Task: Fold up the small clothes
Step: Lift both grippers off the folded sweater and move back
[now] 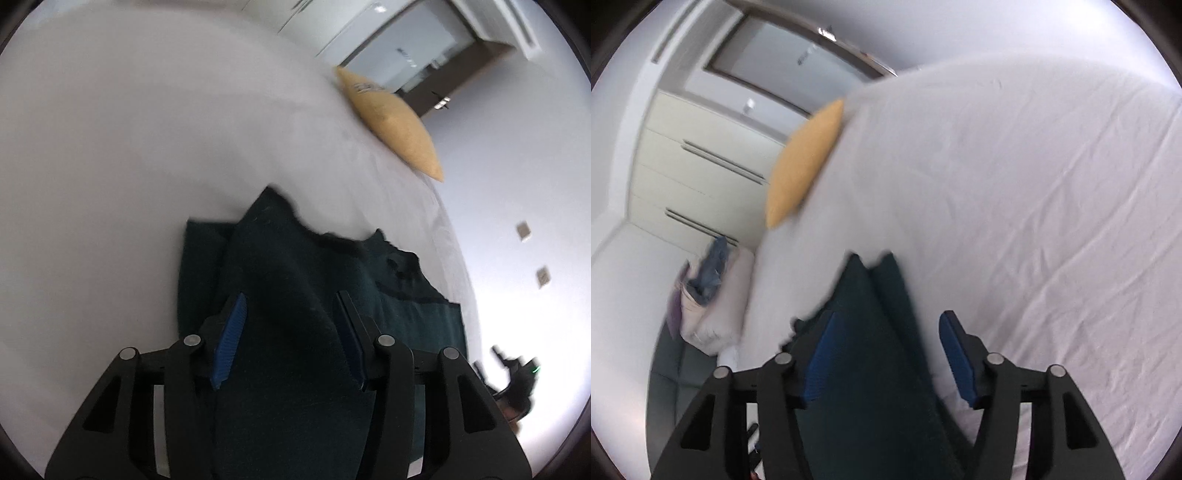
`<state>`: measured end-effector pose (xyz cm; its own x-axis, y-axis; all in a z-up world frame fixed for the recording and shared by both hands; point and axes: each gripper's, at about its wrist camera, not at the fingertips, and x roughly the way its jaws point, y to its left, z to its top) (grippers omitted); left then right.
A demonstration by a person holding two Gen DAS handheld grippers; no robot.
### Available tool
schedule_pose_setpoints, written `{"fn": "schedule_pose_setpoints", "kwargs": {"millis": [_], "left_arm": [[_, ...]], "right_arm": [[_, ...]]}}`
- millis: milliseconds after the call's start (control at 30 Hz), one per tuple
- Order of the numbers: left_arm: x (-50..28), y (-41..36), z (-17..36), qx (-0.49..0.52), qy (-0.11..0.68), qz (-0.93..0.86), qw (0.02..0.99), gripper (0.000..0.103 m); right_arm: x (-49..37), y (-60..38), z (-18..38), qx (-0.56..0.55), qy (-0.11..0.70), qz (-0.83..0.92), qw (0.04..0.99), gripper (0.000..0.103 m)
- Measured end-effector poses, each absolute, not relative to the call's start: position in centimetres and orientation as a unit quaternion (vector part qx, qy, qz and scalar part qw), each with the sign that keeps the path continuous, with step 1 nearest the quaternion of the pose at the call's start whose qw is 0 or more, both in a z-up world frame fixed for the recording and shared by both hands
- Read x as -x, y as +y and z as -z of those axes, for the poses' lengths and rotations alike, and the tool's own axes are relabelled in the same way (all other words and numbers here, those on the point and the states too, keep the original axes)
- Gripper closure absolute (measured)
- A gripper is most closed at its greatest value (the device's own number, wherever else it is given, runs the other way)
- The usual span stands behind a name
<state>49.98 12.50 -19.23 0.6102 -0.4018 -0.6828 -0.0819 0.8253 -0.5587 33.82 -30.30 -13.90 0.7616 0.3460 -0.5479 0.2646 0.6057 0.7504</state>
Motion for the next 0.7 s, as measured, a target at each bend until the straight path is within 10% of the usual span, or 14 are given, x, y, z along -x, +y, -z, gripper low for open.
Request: {"fn": "schedule_pose_setpoints", "kwargs": {"millis": [433, 700], "left_arm": [[-50.5, 7.2, 20.6, 0.213, 0.452, 0.131, 0.856, 0.052], [-48.5, 9.4, 20.2, 0.233, 0.414, 0.116, 0.872, 0.052]], "right_arm": [[-44.2, -11.0, 18.4, -0.369, 0.498, -0.239, 0.748, 0.043], [-47.2, -16.1, 19.1, -0.330, 0.480, -0.122, 0.804, 0.100]]}}
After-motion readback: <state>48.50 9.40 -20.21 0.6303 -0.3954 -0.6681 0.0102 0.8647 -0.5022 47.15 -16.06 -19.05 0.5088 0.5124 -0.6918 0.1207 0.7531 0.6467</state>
